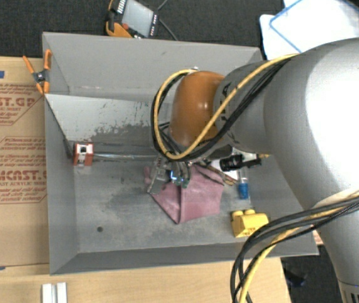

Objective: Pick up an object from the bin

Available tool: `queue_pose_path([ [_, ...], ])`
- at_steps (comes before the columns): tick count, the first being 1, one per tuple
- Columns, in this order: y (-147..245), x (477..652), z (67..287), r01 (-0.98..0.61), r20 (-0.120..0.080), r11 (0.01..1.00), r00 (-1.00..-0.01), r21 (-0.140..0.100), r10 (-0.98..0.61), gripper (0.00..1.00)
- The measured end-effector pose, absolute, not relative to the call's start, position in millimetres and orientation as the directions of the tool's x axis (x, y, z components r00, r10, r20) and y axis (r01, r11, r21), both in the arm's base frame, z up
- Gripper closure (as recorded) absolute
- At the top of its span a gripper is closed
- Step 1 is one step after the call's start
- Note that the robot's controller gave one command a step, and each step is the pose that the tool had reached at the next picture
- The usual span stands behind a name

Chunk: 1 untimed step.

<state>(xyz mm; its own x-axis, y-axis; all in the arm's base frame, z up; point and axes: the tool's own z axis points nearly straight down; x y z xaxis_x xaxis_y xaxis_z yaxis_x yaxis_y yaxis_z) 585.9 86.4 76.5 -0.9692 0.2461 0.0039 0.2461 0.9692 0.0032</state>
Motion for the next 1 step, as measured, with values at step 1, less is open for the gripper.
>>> queue_pose_path([
  [1,81.9,579.3,121.5,0.356,-0.017,0.934,-0.934,0.016,0.356,1.0],
])
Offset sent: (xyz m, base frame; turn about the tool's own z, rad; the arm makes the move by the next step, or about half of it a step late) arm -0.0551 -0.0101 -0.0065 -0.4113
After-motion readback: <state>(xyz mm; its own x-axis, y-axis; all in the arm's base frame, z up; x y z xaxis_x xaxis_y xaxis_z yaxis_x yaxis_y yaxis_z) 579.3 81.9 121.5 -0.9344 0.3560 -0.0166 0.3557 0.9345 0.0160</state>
